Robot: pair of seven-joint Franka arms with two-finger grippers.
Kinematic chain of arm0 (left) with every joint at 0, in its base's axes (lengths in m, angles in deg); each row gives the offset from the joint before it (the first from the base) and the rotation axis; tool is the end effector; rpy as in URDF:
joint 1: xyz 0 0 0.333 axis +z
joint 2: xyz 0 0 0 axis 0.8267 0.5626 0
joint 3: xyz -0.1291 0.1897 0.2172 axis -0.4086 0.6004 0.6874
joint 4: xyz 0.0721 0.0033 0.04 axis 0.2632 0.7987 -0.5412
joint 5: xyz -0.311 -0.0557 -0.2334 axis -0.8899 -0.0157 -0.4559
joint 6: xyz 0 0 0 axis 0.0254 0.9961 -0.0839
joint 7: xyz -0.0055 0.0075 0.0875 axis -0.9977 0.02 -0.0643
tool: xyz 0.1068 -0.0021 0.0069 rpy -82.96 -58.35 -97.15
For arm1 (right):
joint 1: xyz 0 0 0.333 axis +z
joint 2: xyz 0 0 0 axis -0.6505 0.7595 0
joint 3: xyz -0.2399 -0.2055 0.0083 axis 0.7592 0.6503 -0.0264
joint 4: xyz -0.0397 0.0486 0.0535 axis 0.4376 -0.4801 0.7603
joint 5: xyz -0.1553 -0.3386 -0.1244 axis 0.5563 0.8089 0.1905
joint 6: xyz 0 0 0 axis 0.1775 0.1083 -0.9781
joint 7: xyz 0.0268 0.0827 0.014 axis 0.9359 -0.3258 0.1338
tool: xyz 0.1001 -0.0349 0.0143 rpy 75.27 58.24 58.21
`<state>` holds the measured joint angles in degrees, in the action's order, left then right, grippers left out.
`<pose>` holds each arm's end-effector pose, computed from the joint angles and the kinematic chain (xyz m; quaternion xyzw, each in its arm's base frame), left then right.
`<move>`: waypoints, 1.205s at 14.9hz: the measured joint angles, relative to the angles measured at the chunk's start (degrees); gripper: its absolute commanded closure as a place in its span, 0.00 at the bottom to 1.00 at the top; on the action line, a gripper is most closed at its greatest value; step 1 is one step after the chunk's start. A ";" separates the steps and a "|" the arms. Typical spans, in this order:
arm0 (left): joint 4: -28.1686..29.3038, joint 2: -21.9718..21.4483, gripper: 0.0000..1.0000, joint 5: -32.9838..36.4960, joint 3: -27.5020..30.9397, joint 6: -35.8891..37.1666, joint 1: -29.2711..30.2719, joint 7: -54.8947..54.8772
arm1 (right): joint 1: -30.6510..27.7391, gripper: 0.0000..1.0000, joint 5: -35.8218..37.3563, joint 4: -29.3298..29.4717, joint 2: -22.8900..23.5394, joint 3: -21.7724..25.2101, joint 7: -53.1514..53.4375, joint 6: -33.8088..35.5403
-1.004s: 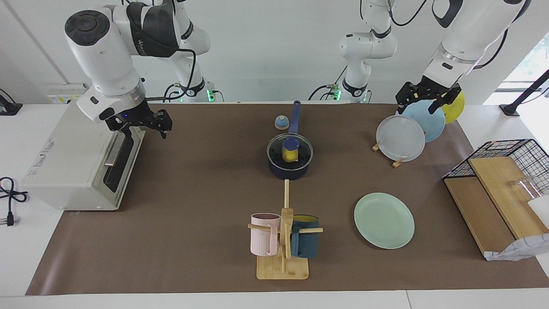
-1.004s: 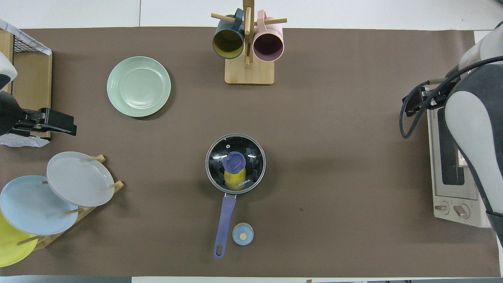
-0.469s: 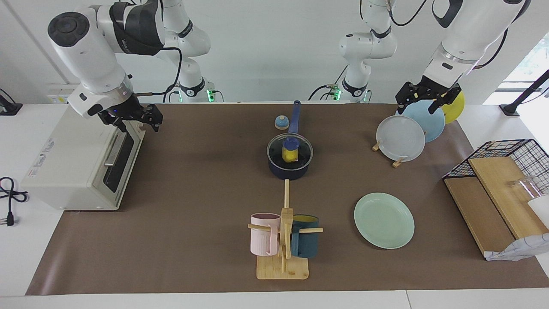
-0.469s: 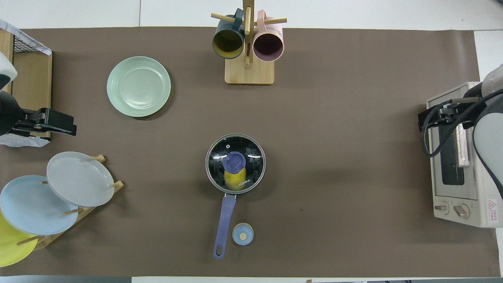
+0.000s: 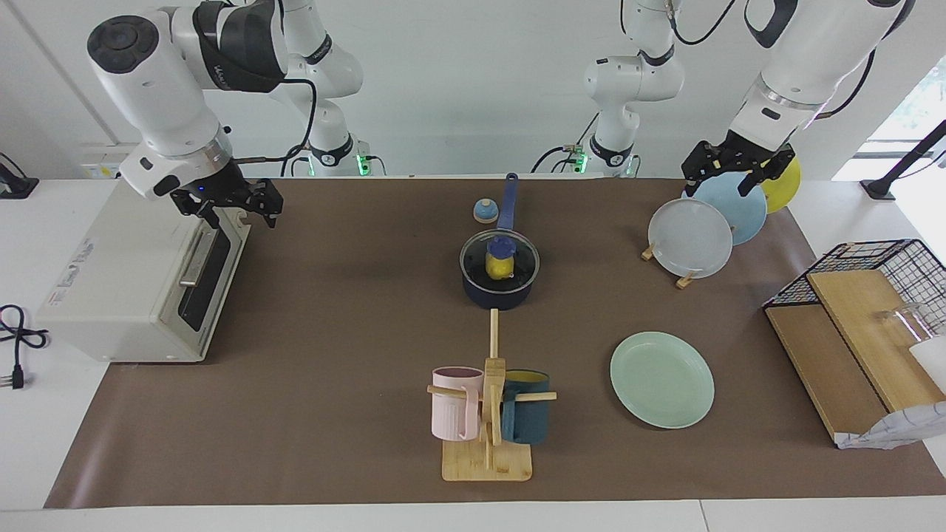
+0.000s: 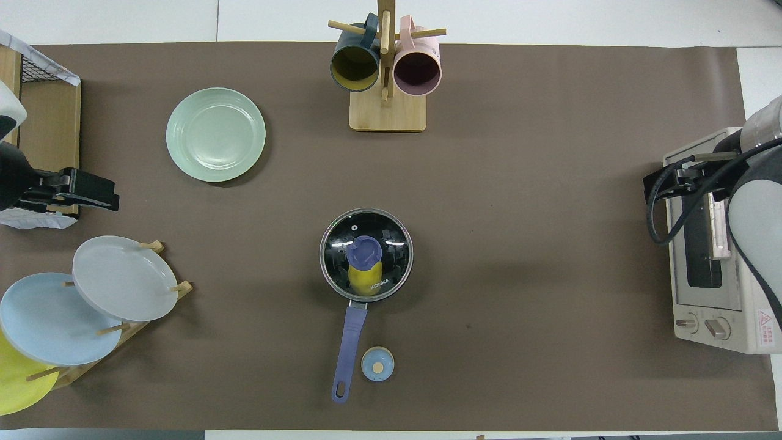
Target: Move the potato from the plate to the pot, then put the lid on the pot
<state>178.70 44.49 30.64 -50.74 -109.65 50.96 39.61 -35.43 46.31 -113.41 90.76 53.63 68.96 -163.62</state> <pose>0.5312 -0.0720 0.6301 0.9990 -0.0358 -0.0257 0.0090 0.5614 0.0068 0.5695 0.9983 0.0045 -0.0543 0.0214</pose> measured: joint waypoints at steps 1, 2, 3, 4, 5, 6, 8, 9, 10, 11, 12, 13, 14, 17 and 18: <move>0.00 0.00 0.00 0.00 0.00 0.00 0.00 0.00 | 0.00 0.00 0.00 0.02 0.00 -0.01 0.01 0.00; 0.00 0.00 0.00 0.00 0.00 0.00 0.00 0.00 | -0.01 0.00 0.00 0.07 0.00 -0.01 0.01 0.00; 0.00 0.00 0.00 0.00 0.00 0.00 0.00 0.00 | -0.03 0.00 0.00 0.19 0.00 0.00 0.02 -0.01; 0.00 0.00 0.00 0.00 0.00 0.00 0.00 0.00 | -0.07 0.00 0.00 0.38 -0.02 0.00 0.02 -0.01; 0.00 0.00 0.00 0.00 0.00 0.00 0.00 0.00 | -0.12 0.00 0.00 0.61 -0.03 0.03 0.03 -0.01; 0.00 0.00 0.00 0.00 0.00 0.00 0.00 0.00 | -0.25 0.00 0.00 0.81 -0.04 0.09 0.05 -0.01; 0.00 0.00 0.00 0.00 0.00 0.00 0.00 0.00 | -1.26 0.00 0.00 1.02 -0.05 0.22 0.10 -0.03; 0.00 0.00 0.00 0.00 0.00 0.00 0.00 0.00 | -2.64 0.00 -0.04 1.02 -0.04 -0.28 0.11 -0.04; 0.00 0.00 0.00 0.00 0.00 0.00 0.00 0.00 | -4.49 0.00 -0.14 1.02 -0.04 -1.61 0.10 -0.08; 0.00 0.00 0.00 0.00 0.00 0.00 0.00 0.00 | -5.91 0.00 -0.17 1.02 -0.04 -3.06 0.10 -0.12; 0.00 0.00 0.00 0.00 0.00 0.00 0.00 0.00 | -6.52 0.00 -0.17 1.03 -0.04 -4.03 0.10 -0.12; 0.00 0.00 0.00 0.00 0.00 0.00 0.00 0.00 | -6.55 0.00 -0.17 1.03 -0.04 -4.53 0.10 -0.09; 0.00 0.00 0.00 0.00 0.00 0.00 0.00 0.00 | -6.52 0.00 -0.17 1.03 -0.05 -4.83 0.11 0.01; 0.00 0.00 0.00 0.00 0.00 0.00 0.00 0.00 | -6.48 0.00 -0.17 1.04 -0.07 -5.01 0.11 0.12; 0.00 0.00 0.00 0.00 0.00 0.00 0.00 0.00 | -6.46 0.00 -0.17 1.05 -0.10 -5.04 0.11 0.12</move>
<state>178.70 44.49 30.64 -50.74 -109.65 50.96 39.61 -41.90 46.14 -112.35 90.66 48.59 69.06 -163.50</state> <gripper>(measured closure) 0.000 0.000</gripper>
